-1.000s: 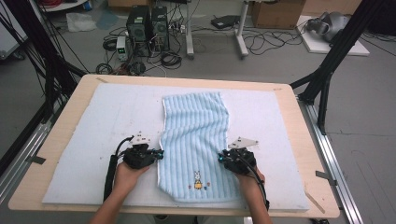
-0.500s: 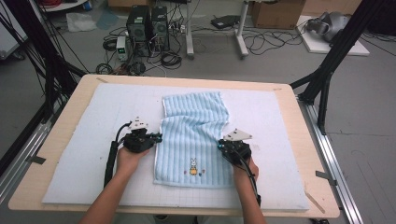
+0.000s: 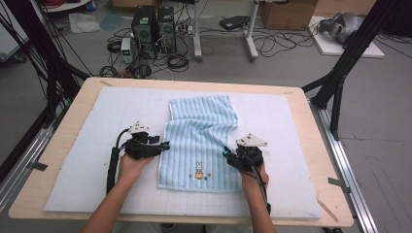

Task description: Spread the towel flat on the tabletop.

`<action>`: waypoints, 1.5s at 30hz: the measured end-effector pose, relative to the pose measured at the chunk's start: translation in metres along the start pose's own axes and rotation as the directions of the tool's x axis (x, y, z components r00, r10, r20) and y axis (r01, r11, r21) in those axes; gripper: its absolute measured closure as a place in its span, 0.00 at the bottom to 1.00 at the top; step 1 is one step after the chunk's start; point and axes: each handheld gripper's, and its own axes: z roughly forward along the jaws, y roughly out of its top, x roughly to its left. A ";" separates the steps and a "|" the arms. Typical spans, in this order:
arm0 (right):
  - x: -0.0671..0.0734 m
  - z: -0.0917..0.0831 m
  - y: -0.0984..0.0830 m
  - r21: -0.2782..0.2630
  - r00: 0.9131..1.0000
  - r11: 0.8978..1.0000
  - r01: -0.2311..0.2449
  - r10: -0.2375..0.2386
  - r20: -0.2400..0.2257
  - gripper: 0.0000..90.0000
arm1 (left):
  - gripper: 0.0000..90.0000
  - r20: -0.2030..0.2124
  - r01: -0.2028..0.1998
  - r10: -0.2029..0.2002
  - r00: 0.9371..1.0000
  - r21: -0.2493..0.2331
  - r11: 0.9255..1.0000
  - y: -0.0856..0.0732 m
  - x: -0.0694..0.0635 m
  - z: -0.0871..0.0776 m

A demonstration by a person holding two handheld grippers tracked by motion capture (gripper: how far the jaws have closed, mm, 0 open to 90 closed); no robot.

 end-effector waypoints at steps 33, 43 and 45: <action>0.007 -0.074 -0.050 -0.022 0.991 0.997 -0.068 0.065 -0.116 0.26 | 0.36 0.121 -0.057 0.070 0.990 -0.109 0.992 -0.050 -0.039 -0.064; 0.011 -0.073 -0.052 0.012 0.990 0.998 -0.069 0.070 -0.126 0.60 | 0.50 0.090 -0.077 0.077 0.993 -0.004 0.997 -0.056 -0.048 -0.053; 0.012 -0.072 -0.054 0.025 0.991 0.998 -0.064 0.067 -0.119 0.64 | 0.52 0.074 -0.091 0.089 0.993 0.020 0.996 -0.058 -0.050 -0.051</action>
